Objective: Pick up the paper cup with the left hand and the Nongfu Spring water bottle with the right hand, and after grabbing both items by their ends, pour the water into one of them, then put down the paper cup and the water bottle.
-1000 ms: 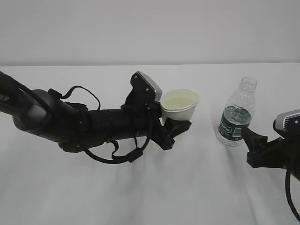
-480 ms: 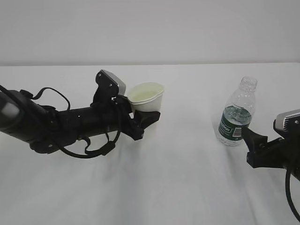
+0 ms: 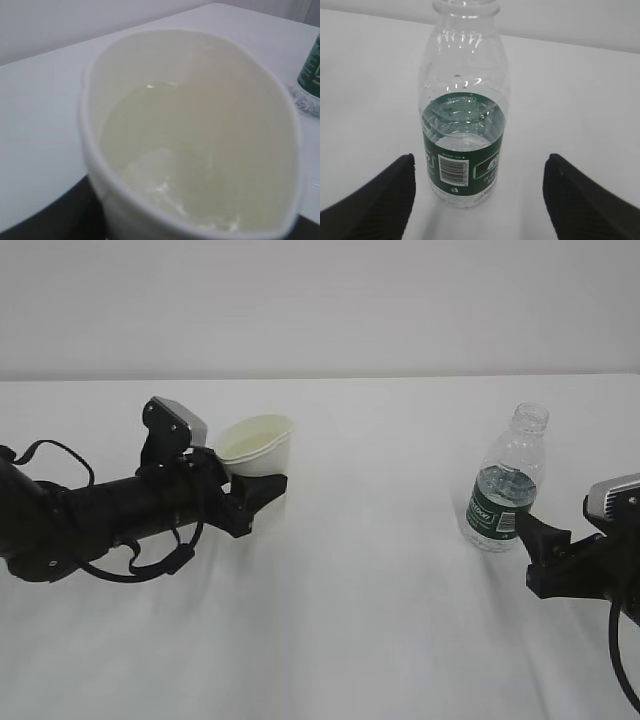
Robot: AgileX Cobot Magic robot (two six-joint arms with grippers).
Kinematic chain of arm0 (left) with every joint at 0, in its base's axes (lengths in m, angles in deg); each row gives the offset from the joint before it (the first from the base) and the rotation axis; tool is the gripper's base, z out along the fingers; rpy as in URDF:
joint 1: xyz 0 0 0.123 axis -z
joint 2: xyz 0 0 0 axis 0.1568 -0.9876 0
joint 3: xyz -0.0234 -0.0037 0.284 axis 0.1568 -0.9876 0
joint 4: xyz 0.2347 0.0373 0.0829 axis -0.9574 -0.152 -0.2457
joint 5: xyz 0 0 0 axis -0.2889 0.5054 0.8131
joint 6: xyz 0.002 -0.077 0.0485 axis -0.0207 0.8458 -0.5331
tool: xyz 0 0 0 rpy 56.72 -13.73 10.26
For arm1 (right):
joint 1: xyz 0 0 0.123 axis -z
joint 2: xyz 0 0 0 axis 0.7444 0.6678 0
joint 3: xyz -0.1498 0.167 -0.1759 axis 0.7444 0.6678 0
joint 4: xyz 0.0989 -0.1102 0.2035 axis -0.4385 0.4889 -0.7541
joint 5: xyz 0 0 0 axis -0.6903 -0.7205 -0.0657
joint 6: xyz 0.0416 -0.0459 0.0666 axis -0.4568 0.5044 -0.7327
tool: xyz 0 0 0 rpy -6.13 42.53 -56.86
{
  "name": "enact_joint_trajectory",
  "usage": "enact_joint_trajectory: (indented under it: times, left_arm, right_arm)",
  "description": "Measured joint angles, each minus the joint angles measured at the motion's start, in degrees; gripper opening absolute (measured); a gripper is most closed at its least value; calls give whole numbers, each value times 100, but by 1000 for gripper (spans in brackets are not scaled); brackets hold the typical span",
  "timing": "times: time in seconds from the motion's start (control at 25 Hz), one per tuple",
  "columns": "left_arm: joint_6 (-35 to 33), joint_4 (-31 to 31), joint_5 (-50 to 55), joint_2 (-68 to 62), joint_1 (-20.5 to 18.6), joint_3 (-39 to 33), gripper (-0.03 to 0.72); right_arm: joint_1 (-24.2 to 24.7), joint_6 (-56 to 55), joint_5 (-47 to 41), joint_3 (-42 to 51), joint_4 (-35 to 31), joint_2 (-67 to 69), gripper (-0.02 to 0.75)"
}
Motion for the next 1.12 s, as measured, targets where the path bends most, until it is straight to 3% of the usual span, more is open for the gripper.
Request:
enact_joint_trajectory:
  times: [0.28,0.6,1.12]
  left_arm:
    - [-338,94,-280,0,-237,-181,421]
    - [-913,635,-548,0,-252,-480,421]
    - [-961,958,-552,0,-252,-505,420]
  right_arm:
    - [0,0,0,0,0,0,595]
    - [0,0,0,0,0,0,594]
    - [0,0,0,0,0,0,594]
